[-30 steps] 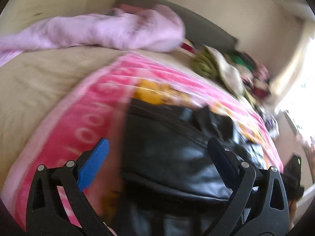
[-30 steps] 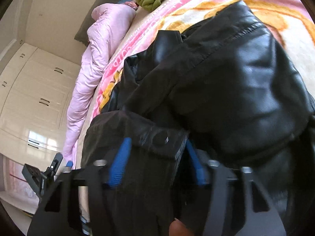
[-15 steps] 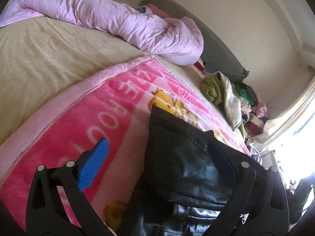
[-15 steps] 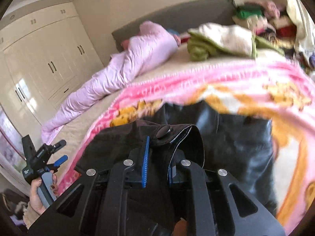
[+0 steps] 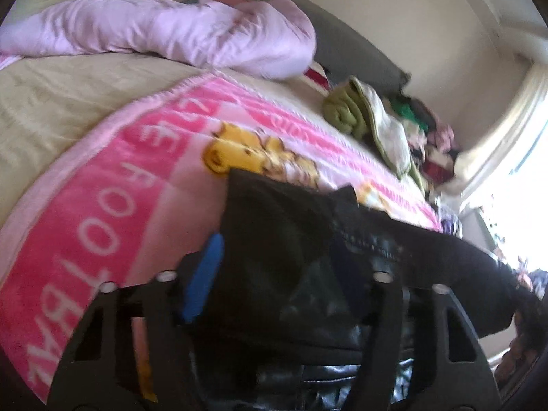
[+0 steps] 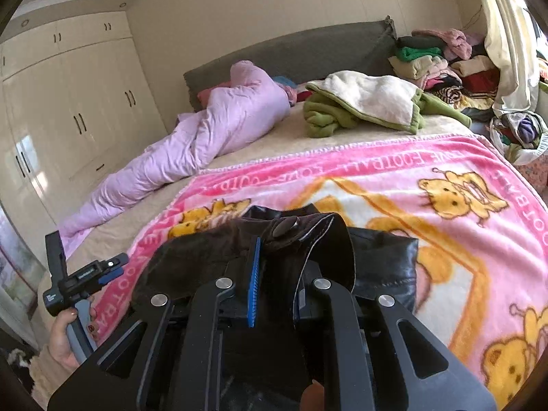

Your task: Fold large clothes

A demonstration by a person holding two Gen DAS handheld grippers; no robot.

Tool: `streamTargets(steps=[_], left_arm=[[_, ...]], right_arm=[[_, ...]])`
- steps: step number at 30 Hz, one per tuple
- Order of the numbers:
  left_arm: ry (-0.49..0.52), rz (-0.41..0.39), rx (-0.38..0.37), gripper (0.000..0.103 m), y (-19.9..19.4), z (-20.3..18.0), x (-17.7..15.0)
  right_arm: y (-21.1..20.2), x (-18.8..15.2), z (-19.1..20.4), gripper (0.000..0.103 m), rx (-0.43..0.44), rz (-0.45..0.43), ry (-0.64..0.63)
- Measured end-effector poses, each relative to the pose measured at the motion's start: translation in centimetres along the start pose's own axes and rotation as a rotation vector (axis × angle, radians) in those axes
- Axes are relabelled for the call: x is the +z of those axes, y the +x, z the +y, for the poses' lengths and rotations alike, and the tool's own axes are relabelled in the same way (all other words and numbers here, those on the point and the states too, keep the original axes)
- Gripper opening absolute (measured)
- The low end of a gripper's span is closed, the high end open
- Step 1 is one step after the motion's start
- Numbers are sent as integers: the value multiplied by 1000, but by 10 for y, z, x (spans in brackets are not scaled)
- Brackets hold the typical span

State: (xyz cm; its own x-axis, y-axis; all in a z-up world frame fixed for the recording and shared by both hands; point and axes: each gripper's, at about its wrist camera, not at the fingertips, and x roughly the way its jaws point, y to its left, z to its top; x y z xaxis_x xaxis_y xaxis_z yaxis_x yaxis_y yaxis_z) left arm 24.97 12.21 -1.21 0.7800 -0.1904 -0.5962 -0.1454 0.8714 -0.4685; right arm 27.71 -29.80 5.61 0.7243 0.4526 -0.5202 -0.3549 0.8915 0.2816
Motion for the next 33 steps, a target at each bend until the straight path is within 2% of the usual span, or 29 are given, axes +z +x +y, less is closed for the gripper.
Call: streamTargets(steps=[3,5,7,14,17,19,23,27,29,31,33], left_arm=[[45,57,7,30,16,-8,-6],[71,98,11,27,25,-12,-11],[113,150,34,27,34,-18,-18],[121,222,58,27,50,-13,-29],[128,229,68,27,55,-13,-33],[123,228,65,27,56,-11,-33],[115,226,55,27,54,-11,-33],[116,227,55,27,54,-11,-33],[118,228,56,27,54,-12,-32],[121,229,59,27,55,-13,-33],[123,230,59,27,54,-13,-33]], right_arm=[[1,-6,0,13,-8,6,-5],[1,-10,-1,13,-13,4,-3],[1,-12,-3,13,-16,5,-1],[10,-23,-12,13,-30,41,17],[18,-30,-16,14,-58,71,28],[22,-33,-19,25,-93,88,36],[21,-35,-27,32,-124,98,67],[10,-27,-27,39,-196,16,74],[8,-23,-25,37,-192,-6,69],[11,-18,-20,18,-164,-6,60],[21,-17,-10,16,-135,24,42]])
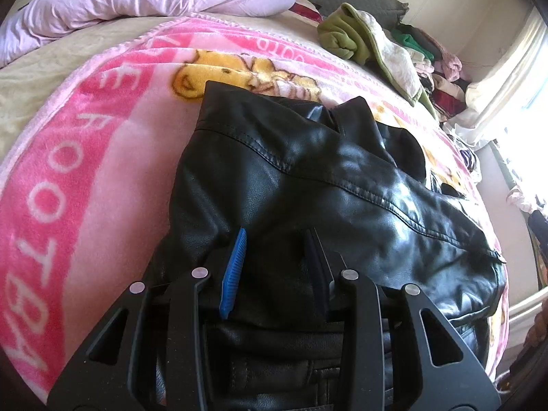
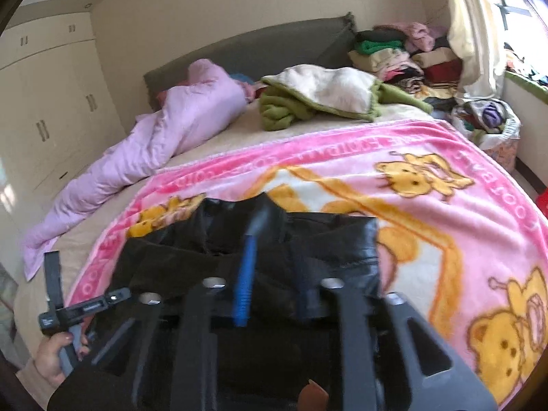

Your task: Fold large clothes

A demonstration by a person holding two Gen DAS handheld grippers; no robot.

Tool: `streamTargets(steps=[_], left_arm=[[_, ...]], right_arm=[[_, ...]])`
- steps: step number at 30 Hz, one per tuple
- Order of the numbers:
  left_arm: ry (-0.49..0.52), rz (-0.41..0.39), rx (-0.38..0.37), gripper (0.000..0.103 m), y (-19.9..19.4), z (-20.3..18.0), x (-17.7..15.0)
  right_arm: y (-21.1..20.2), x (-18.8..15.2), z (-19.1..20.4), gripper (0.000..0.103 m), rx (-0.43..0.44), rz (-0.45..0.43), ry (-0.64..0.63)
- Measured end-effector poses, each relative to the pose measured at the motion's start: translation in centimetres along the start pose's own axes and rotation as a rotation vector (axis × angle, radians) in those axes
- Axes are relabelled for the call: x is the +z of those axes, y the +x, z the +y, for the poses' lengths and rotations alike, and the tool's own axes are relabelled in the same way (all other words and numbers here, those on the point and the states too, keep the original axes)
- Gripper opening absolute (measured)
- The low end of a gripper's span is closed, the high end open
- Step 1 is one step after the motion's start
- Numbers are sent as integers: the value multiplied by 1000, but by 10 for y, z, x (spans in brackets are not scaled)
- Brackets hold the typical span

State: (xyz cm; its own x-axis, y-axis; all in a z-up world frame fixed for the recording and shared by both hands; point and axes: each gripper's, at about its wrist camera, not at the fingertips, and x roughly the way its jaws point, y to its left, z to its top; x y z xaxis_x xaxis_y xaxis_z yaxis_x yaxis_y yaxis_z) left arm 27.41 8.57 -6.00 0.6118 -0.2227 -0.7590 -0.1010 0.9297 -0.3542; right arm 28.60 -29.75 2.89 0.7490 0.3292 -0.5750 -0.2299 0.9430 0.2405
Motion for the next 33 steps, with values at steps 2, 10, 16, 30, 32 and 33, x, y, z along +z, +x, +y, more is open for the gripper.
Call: streamTargets(steps=[2,10,16,30,32,33], left_arm=[[0,0,0,27,0,0,0],[7,0,3,27,0,-2,-1],[6,1,4,27,0,-1,-1],[14,-9,0,27,-5,-2,1],[15,-15,-1,27,-8,-2,1],[16,-16,0,27,-9,-3,1]], right_arm=[[11,0,10,16,14,41,-30],[67,-18,24,16,-26,207,-48],[83,-32,11,14,-94,252,-60],[87,-48,-16,6,-51,260,31],[78,-46,-13,14,-37,241,27],[73,-45,-12,20,-28,229,25]])
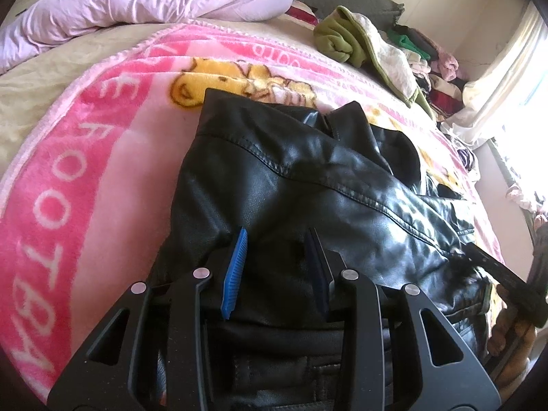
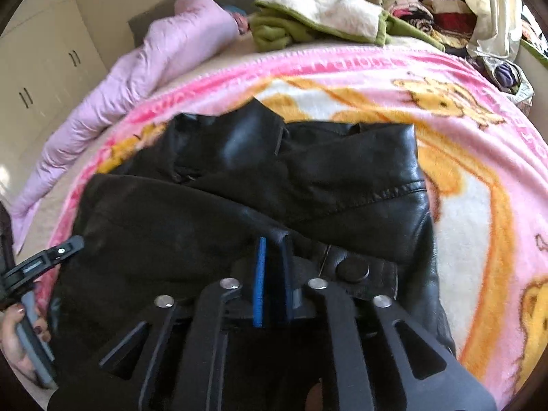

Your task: Fold large clothes

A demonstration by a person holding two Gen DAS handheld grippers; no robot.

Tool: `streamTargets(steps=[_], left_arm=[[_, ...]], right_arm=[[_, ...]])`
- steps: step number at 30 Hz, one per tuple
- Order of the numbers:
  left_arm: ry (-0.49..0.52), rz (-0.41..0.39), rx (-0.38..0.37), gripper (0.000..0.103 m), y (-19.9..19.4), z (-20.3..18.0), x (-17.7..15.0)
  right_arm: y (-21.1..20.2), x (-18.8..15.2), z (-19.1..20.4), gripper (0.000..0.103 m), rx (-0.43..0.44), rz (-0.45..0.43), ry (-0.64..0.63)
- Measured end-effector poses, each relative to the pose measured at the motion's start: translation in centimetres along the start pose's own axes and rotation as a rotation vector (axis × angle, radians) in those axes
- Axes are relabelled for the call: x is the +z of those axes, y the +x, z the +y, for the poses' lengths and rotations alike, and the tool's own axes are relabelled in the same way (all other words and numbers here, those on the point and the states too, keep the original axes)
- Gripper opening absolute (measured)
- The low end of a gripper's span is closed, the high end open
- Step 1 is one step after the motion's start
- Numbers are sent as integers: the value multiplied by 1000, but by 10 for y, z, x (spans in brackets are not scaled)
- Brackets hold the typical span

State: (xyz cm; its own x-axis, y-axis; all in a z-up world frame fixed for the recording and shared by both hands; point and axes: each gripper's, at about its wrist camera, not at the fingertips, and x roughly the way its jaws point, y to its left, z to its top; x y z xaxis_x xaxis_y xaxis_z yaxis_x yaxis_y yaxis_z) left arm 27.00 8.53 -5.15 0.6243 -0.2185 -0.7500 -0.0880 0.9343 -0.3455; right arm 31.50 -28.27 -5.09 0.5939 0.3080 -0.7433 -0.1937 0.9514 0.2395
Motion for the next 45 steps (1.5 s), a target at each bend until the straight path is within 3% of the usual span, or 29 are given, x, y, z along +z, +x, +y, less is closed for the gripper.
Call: streamTargets(steps=[5,7,11,13,17,20,23,29,38,43,45], left_arm=[[13,-11,-2,27,-8,-3,0],[22,-18,-6,27,-12,-6,0],[35,-35,-16,28,-21,-11,0],[42,-49,-26,28,-27,-14,-1],[60,-71,-44,37,-39,-20,-3],[90,-72,-54,38,-46,-29,-7],[119,-58,-57,47,-48,-36,-13],[212,-18,-41,54,-44,-59,-30],[306,123,46,55,-12,-65,-61],[314,133,63,55,-4,-65,-64],[316,132,58,55,-5,-64,-64]], right_arm=[[-19,-3,4,25,28,-29,-7],[-27,-5,5,34,36,-40,-10],[-37,-8,8,38,46,-59,-22],[-43,-10,11,50,56,-68,-30],[-51,-13,19,51,63,-78,-66],[-52,-17,25,52,63,-75,-89],[-55,-22,27,52,72,-73,-95],[-57,-34,33,52,63,-71,-125],[-51,-46,38,52,40,-51,-161],[-45,-50,33,52,14,-27,-152],[-33,-54,29,52,-19,28,-156]])
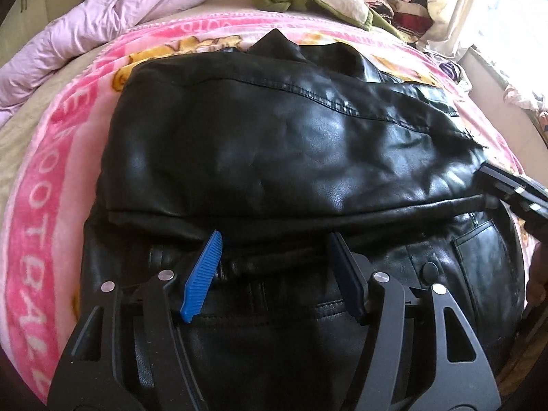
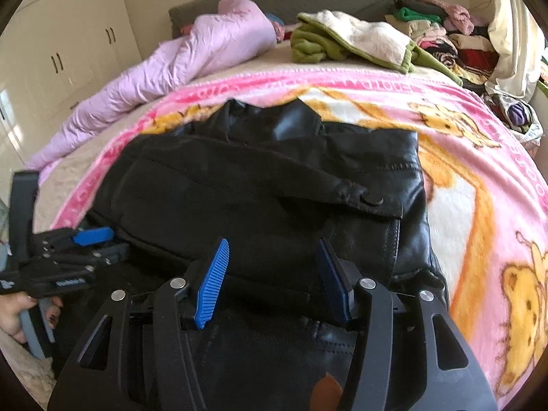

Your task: Fold large clothes

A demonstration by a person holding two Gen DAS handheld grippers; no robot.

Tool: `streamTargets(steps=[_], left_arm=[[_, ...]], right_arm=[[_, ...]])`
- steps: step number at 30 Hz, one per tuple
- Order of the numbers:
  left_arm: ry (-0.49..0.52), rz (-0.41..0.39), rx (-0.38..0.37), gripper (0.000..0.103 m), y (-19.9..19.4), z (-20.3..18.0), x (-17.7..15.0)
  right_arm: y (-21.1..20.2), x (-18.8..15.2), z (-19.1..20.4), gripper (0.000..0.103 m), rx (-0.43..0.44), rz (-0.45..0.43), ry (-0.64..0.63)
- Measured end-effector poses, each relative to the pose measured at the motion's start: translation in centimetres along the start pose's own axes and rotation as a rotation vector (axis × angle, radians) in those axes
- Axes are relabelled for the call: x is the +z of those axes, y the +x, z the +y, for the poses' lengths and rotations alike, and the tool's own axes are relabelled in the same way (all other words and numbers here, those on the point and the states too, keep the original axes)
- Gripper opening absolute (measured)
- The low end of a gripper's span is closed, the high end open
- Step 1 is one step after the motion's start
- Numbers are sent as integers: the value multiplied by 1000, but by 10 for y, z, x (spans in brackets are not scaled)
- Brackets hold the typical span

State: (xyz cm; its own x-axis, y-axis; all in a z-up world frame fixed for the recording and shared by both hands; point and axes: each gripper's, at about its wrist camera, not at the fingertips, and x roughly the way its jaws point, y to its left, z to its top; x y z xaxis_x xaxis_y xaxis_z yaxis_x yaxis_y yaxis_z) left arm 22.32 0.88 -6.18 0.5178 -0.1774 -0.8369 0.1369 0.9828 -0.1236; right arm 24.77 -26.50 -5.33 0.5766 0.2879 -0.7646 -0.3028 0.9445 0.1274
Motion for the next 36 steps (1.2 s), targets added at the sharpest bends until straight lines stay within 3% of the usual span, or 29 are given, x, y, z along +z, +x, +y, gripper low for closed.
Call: streamTargets(steps=[3,11,17,25,29,30,32,36], left_arm=[[-5,-3,-11,55,-1,1,0],[-15,-13,-29,55,-5,2,0],[-31,-33,-46,55,-13,4,1],[-20,-69,-63,70,-22,0,4],[-13,-90,-51,76,-30,-2,5],[-13,-98,-48,84,-33,-2,6],[-11,-117,-29,89,-37,-1,7],[-28,-144,-26,93,-45,2,10]], right_arm=[[21,-8,-6,52,-57,70,0],[23,-10,-11,52,-39,61,42],[9,-10,-10,68,-3,12,74],[-11,-13,-10,91,47,-49,119],[-23,-12,-11,95,51,-78,129],[-27,-12,-11,96,48,-87,129],[-32,-13,-12,96,39,-103,127],[-45,-14,-10,96,10,-134,114]])
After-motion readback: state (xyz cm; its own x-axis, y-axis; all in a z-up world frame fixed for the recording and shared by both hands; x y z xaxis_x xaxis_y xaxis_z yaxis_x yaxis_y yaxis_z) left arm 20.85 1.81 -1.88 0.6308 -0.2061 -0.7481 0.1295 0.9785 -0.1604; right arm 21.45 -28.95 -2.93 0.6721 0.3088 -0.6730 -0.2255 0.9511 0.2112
